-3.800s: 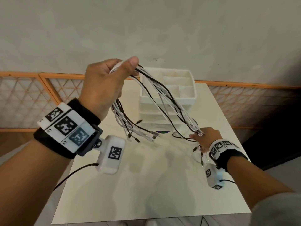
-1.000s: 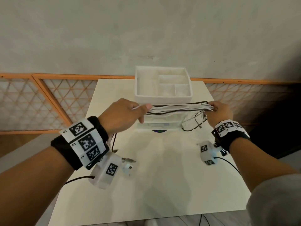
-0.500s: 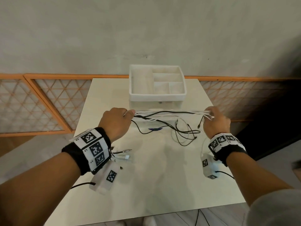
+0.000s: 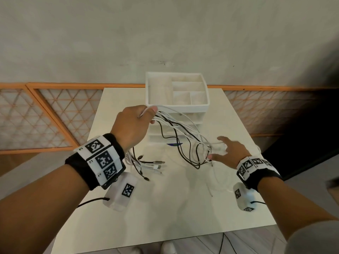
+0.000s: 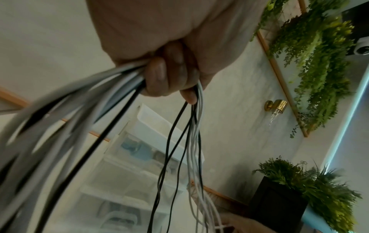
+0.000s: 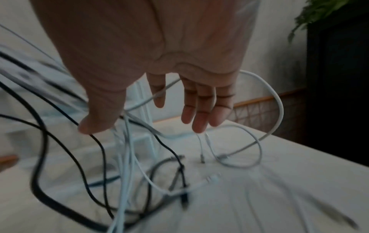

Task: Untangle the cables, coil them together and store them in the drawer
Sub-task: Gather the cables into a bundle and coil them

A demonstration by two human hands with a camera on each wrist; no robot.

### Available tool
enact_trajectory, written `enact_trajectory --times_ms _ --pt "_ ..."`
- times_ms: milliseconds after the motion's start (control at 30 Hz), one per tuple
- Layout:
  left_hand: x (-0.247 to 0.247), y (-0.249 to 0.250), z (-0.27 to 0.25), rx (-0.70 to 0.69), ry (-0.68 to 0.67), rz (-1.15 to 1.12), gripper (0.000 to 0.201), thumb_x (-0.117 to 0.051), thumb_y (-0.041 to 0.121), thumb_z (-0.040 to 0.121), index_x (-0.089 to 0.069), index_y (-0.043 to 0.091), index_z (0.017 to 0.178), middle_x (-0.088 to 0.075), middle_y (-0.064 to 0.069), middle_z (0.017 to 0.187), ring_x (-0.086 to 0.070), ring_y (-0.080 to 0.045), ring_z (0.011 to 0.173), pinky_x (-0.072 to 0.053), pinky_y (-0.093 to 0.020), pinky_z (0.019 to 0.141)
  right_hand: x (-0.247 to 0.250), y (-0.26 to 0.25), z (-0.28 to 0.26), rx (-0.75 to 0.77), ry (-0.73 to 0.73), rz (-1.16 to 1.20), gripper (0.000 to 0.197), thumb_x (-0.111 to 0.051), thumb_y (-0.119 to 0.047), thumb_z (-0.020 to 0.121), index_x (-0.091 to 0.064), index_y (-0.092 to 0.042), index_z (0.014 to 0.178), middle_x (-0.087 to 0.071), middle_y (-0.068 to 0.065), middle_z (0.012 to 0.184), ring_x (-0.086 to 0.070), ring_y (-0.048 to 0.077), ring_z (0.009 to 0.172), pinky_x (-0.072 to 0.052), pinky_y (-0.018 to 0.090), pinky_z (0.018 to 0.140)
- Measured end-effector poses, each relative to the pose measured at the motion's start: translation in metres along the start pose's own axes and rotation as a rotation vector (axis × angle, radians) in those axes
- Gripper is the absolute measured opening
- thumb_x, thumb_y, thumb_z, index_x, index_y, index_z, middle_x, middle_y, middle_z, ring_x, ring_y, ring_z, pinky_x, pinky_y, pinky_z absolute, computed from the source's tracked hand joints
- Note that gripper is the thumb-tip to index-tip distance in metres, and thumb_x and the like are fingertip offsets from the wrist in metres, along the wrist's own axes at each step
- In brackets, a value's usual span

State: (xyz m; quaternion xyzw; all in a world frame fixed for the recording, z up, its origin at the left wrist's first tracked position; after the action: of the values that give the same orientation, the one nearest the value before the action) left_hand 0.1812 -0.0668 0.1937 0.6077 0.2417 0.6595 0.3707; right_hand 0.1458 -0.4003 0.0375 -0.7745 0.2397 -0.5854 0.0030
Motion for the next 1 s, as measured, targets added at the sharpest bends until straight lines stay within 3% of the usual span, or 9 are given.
enact_trajectory --times_ms 100,167,233,333,433,567,733,867,1000 --pt "-0.004 0.011 0.0 -0.055 -0.029 0.004 0.04 -0.045 0.042 0.102 -0.064 0.021 0.073 -0.053 0.03 0.044 -0.049 0.013 0.048 -0.032 -0.007 0.049 0.039 -0.046 -0.016 0.141 0.045 -0.047 0.111 -0.057 -0.092 0.046 -0.028 -0.047 0.143 -0.058 -0.004 0.077 -0.067 0.028 0.09 -0.055 0.042 0.088" --pt "-0.009 0.021 0.0 -0.105 -0.058 0.011 0.044 -0.046 0.042 0.102 -0.067 0.012 0.078 -0.054 0.025 0.045 -0.05 0.01 0.049 -0.033 -0.008 0.05 0.067 -0.088 -0.036 0.281 0.085 -0.016 0.102 -0.065 -0.085 0.056 -0.028 -0.048 0.143 -0.059 -0.006 0.068 -0.067 0.02 0.078 -0.053 0.033 0.077" --pt "-0.017 0.034 -0.002 -0.174 -0.104 0.023 0.044 -0.047 0.045 0.101 -0.068 0.012 0.08 -0.06 0.016 0.054 -0.055 0.004 0.057 -0.035 -0.011 0.054 0.088 -0.133 -0.061 0.436 0.07 0.105 0.092 -0.076 -0.069 0.064 -0.034 -0.048 0.143 -0.064 -0.01 0.063 -0.062 0.005 0.063 -0.043 0.019 0.063" --pt "-0.031 0.056 -0.01 -0.312 -0.212 0.03 0.039 -0.049 0.046 0.099 -0.068 0.02 0.078 -0.062 0.01 0.064 -0.058 -0.004 0.063 -0.042 -0.021 0.061 0.095 -0.172 -0.077 0.573 0.042 0.204 0.049 -0.08 -0.048 0.075 -0.062 -0.039 0.119 -0.058 -0.03 0.057 -0.054 -0.005 0.054 -0.033 0.009 0.055" --pt "-0.029 0.062 -0.012 -0.34 -0.248 0.037 0.046 -0.048 0.05 0.098 -0.066 0.015 0.075 -0.048 0.01 0.048 -0.045 -0.007 0.048 -0.034 -0.022 0.051 0.085 -0.167 -0.063 0.508 0.064 0.056 0.019 -0.069 -0.042 0.086 -0.07 -0.026 0.095 -0.06 -0.013 0.068 -0.06 0.009 0.069 -0.039 0.022 0.061" --pt "-0.031 0.031 -0.008 -0.147 -0.317 0.052 0.052 -0.04 0.054 0.099 -0.065 0.016 0.074 -0.041 0.007 0.047 -0.037 -0.006 0.038 -0.031 -0.022 0.052 0.075 -0.131 -0.034 0.354 0.086 -0.013 0.028 -0.057 -0.04 0.091 -0.052 -0.023 0.07 -0.061 -0.002 0.072 -0.063 0.027 0.078 -0.048 0.035 0.068" --pt "-0.044 0.019 -0.001 -0.057 -0.322 -0.034 0.054 -0.037 0.052 0.101 -0.063 0.014 0.073 -0.033 0.009 0.045 -0.031 -0.008 0.039 -0.03 -0.026 0.054 0.076 -0.121 -0.015 0.324 0.185 -0.11 0.029 -0.048 -0.035 0.089 -0.038 -0.026 0.063 -0.055 0.007 0.078 -0.052 0.031 0.076 -0.029 0.031 0.054" --pt "-0.067 0.002 0.007 0.11 -0.45 -0.144 0.06 -0.037 0.058 0.099 -0.061 0.008 0.075 -0.034 0.005 0.046 -0.028 -0.014 0.04 -0.028 -0.024 0.046 0.093 -0.11 0.015 0.292 0.219 -0.097 0.027 -0.044 -0.033 0.086 -0.039 -0.024 0.061 -0.056 0.009 0.076 -0.053 0.032 0.071 -0.033 0.03 0.058" --pt "-0.075 -0.044 0.008 0.252 -0.493 -0.146 0.067 -0.031 0.067 0.096 -0.054 0.009 0.069 -0.031 0.002 0.047 -0.031 -0.019 0.044 -0.034 -0.027 0.049 0.132 -0.083 0.048 0.147 0.333 0.005 0.019 -0.047 -0.018 0.084 -0.051 -0.016 0.066 -0.059 0.01 0.071 -0.058 0.031 0.068 -0.036 0.026 0.053"
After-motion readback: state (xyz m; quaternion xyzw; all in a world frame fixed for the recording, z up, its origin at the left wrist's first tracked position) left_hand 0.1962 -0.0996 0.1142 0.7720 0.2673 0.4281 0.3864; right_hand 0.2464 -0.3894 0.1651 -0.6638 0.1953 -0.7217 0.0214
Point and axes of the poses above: each hand's wrist, its own z-axis towards the middle knuckle, its own x-axis out of the back of the hand, y = z × x, the point moved 9 cm from there along z, towards the middle knuckle
